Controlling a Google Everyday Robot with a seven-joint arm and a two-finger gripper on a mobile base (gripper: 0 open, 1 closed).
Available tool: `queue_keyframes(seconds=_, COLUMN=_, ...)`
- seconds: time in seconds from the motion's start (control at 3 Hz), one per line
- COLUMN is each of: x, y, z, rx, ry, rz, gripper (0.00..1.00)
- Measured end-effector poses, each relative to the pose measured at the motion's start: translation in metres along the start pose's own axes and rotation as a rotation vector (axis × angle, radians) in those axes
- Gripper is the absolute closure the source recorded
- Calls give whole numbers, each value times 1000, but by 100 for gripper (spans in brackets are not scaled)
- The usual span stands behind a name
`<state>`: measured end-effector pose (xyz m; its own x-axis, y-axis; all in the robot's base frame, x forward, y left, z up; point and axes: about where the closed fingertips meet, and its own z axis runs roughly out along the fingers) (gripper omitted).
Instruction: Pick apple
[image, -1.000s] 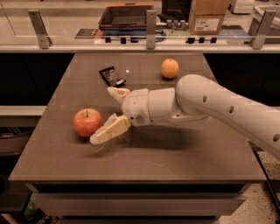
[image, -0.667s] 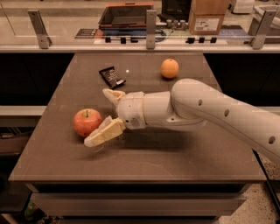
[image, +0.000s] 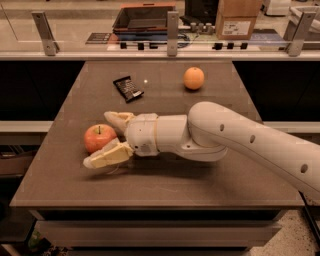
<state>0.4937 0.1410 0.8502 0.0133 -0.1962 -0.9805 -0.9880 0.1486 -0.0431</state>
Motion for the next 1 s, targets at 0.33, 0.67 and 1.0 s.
queue_keyframes(seconds=0.33, x=-1, y=1, z=1, rx=-4, ry=0, rz=-2, gripper=40)
queue_keyframes(seconds=0.67, x=-2, y=3, z=3, rx=-7, ry=0, rz=-5, gripper=65)
queue_keyframes(seconds=1.0, x=-3, y=4, z=4, rx=-11, ry=0, rz=-7, gripper=88)
